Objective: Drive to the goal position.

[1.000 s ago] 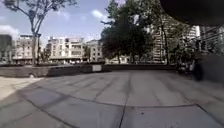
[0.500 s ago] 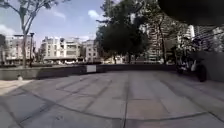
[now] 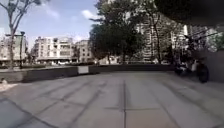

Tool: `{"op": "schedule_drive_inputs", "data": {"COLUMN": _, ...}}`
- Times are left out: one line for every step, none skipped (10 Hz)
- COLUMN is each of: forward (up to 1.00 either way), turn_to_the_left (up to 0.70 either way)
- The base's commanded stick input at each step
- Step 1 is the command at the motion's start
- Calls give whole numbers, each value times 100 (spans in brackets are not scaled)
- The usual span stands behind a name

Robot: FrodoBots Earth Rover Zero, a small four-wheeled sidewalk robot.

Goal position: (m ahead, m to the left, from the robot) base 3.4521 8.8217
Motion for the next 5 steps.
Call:
{"op": "schedule_drive_inputs", "data": {"forward": 70, "turn_to_the_left": 0}}
{"op": "schedule_drive_inputs", "data": {"forward": 70, "turn_to_the_left": 0}}
{"op": "schedule_drive_inputs", "data": {"forward": 70, "turn_to_the_left": 0}}
{"op": "schedule_drive_inputs", "data": {"forward": 70, "turn_to_the_left": -1}}
{"op": "schedule_drive_inputs", "data": {"forward": 70, "turn_to_the_left": -17}}
